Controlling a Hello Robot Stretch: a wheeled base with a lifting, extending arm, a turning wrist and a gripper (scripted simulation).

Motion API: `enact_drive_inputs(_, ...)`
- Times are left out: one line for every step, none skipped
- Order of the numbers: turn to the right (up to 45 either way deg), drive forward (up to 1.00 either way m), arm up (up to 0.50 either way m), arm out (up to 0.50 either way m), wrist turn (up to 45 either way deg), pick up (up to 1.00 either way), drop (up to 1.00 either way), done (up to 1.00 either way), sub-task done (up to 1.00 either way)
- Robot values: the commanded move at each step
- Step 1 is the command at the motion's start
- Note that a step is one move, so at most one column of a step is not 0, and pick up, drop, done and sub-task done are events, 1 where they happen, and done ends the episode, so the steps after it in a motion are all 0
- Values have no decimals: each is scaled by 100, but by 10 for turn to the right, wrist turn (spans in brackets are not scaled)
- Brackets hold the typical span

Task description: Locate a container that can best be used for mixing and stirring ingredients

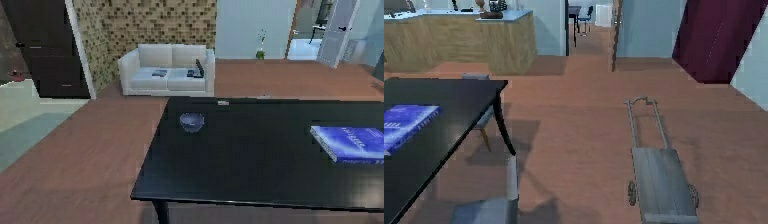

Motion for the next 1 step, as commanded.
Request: enact_drive_inputs(0, 0, 0, 0, 0, 0, 0, 100, 0)
